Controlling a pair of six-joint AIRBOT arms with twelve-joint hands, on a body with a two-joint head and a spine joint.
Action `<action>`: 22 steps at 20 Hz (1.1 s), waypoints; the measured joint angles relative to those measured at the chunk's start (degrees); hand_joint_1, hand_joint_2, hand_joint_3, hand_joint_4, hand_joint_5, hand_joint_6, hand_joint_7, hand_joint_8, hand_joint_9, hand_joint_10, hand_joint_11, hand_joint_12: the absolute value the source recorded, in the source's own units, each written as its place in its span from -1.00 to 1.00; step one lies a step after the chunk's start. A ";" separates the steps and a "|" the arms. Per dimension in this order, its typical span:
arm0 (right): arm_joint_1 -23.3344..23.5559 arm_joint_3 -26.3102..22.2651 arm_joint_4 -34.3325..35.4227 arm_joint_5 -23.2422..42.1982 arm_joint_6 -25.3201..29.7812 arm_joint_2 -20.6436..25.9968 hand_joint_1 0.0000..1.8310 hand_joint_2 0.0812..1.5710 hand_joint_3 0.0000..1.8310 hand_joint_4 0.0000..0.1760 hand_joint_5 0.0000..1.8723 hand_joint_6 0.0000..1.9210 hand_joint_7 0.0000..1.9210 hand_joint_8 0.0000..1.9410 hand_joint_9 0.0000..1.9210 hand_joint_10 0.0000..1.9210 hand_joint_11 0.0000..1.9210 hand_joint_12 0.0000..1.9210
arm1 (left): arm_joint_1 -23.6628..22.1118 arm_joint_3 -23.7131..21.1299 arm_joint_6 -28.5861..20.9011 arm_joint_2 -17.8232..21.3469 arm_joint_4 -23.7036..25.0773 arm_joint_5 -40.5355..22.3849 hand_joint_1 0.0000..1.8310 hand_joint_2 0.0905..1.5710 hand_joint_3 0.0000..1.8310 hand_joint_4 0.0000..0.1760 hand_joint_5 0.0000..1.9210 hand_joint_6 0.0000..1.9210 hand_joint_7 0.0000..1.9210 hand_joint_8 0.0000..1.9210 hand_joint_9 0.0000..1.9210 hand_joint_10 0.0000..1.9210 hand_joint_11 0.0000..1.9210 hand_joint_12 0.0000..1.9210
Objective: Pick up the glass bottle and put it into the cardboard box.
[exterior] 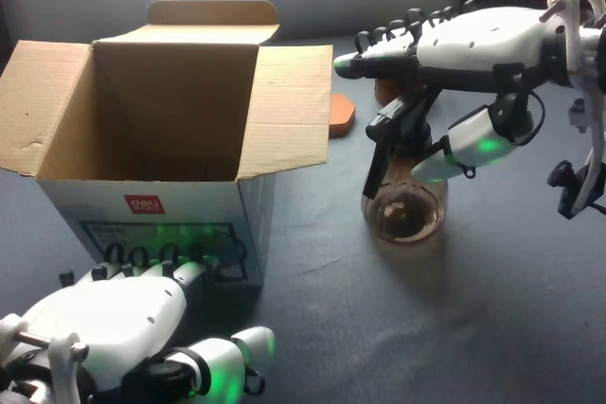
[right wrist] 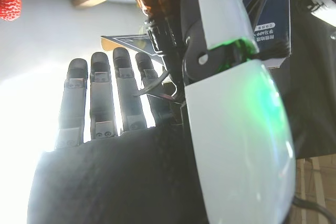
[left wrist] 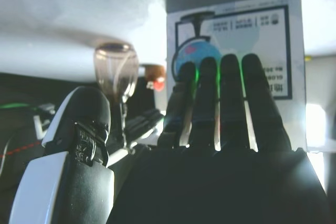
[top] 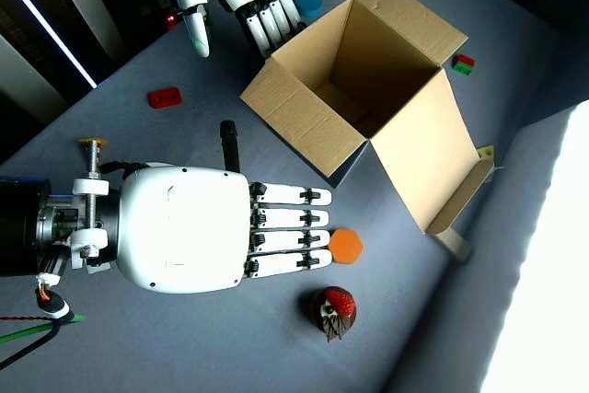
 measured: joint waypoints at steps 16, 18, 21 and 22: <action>3.76 -1.75 -0.11 1.64 -0.79 4.35 0.48 0.44 -1.00 -1.00 -0.23 0.47 0.02 -0.06 -0.08 0.30 -0.22 0.48 | 0.42 -1.38 -1.60 -0.55 1.11 -0.26 -1.00 0.58 -1.00 -1.00 -0.87 -0.99 -0.85 -1.00 -0.86 -1.00 -1.00 -0.67; 5.68 -2.14 -0.13 1.75 -0.79 5.68 0.48 0.45 -1.00 -1.00 -0.23 0.47 0.02 -0.06 -0.08 0.31 -0.22 0.49 | -0.11 -1.49 -1.57 -1.07 0.61 -1.18 -1.00 0.58 -1.00 -1.00 -0.87 -0.99 -0.85 -1.00 -0.86 -1.00 -1.00 -0.67; 9.38 -3.69 -0.22 3.52 -0.76 8.83 0.48 0.45 -1.00 -1.00 -0.23 0.47 0.02 -0.06 -0.08 0.31 -0.21 0.49 | -0.17 -1.51 -1.51 -1.95 -0.15 -2.10 -1.00 0.58 -1.00 -1.00 -0.87 -1.00 -0.85 -1.00 -0.86 -1.00 -1.00 -0.66; 10.64 -3.89 -0.22 4.35 -0.74 9.73 0.48 0.45 -1.00 -1.00 -0.23 0.47 0.02 -0.06 -0.08 0.31 -0.21 0.49 | -0.17 -1.66 -1.46 -2.32 -0.39 -2.54 -1.00 0.58 -1.00 -1.00 -0.87 -1.00 -0.85 -1.00 -0.86 -1.00 -1.00 -0.66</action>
